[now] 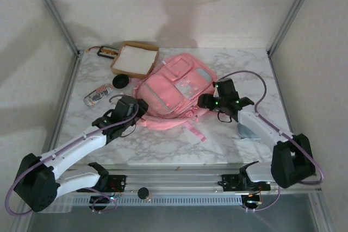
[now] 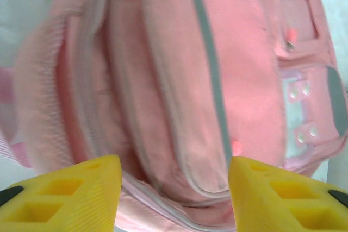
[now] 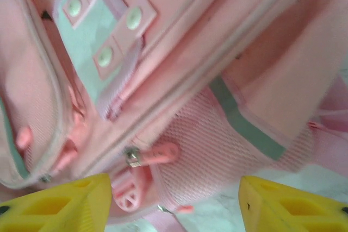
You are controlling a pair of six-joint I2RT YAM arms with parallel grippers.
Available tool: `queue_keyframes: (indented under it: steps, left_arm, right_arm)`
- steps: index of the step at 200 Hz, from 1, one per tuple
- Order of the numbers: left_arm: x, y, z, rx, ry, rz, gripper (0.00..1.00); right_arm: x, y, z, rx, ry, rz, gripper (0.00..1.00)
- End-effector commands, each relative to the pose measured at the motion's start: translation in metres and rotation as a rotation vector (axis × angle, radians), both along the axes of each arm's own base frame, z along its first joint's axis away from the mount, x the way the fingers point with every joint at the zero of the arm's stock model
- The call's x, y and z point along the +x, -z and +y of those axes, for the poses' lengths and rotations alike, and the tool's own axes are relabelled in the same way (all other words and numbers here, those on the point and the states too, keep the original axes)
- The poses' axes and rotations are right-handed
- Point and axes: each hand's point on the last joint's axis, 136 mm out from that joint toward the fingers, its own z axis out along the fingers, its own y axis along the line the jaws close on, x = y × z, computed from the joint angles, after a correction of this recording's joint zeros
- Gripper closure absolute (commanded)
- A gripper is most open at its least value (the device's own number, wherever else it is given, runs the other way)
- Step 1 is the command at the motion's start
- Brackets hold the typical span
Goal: Pack the student bag
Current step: Zip the student bag at the center of the table, then unzip the student bag at the center of the table.
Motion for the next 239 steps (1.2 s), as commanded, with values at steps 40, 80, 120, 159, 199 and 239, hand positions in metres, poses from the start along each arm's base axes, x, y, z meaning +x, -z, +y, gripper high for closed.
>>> queue_keyframes:
  steps: [40, 80, 120, 159, 199, 239]
  left_arm:
    - [0.002, -0.012, -0.08, 0.096, 0.222, -0.037, 0.43]
    - [0.005, -0.017, -0.115, 0.105, 0.291, -0.049, 0.43]
    - [-0.002, -0.02, -0.151, 0.09, 0.365, -0.041, 0.42]
    - [-0.008, -0.027, -0.19, 0.016, 0.381, -0.028, 0.41]
    - [-0.011, -0.023, -0.211, 0.012, 0.329, -0.003, 0.43]
    - [-0.007, -0.018, -0.204, -0.026, 0.238, -0.006, 0.44]
  right_arm:
    - [0.042, 0.02, 0.017, 0.085, 0.171, 0.102, 0.51]
    - [0.055, 0.037, 0.025, 0.156, 0.222, 0.117, 0.51]
    - [0.067, 0.013, 0.046, 0.288, 0.19, 0.078, 0.75]
    - [0.061, -0.022, 0.051, 0.419, 0.198, 0.05, 1.0]
    - [0.051, -0.062, 0.056, 0.601, 0.219, 0.05, 1.0]
    - [0.047, -0.085, 0.064, 0.698, 0.194, 0.049, 1.0]
